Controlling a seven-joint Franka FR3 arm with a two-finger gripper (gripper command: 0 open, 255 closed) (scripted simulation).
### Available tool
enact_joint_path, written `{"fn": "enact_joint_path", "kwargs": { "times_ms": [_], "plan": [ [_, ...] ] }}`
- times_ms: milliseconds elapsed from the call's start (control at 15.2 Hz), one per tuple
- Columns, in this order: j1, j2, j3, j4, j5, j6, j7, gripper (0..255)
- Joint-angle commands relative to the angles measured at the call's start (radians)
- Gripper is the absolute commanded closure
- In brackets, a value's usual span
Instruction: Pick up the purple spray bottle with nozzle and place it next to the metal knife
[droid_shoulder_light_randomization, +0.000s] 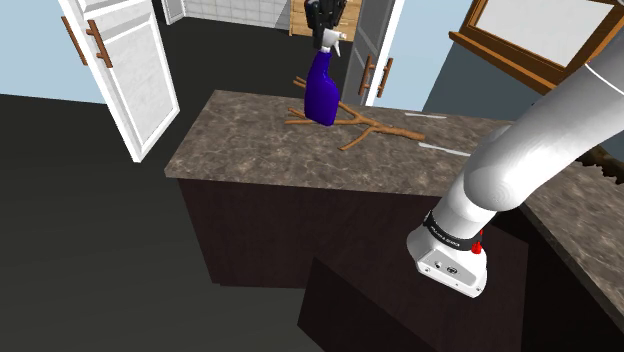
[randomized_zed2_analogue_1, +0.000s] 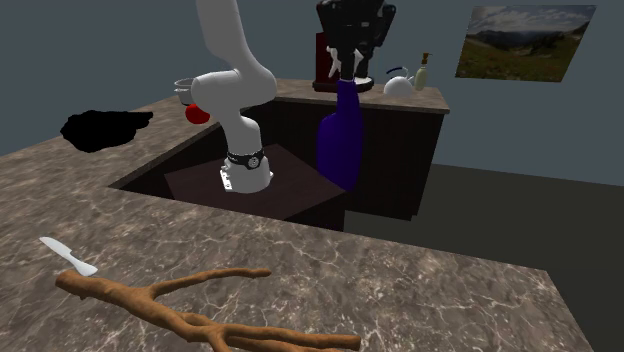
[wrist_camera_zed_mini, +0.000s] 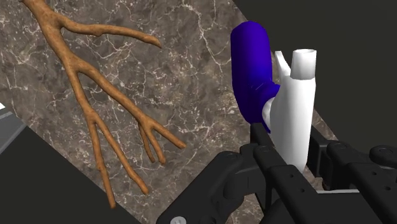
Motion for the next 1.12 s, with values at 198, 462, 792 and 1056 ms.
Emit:
{"fn": "enact_joint_path", "kwargs": {
  "times_ms": [198, 462, 792, 1056],
  "plan": [
    [0.000, 0.017, 0.001, 0.086, -0.001, -0.069, 0.001, 255],
    [0.000, 0.033, 0.001, 0.157, -0.002, -0.125, 0.001, 255],
    [-0.001, 0.058, 0.002, 0.253, -0.004, -0.195, 0.001, 255],
    [-0.001, 0.084, 0.003, 0.337, -0.006, -0.254, 0.002, 255]
  ]
}}
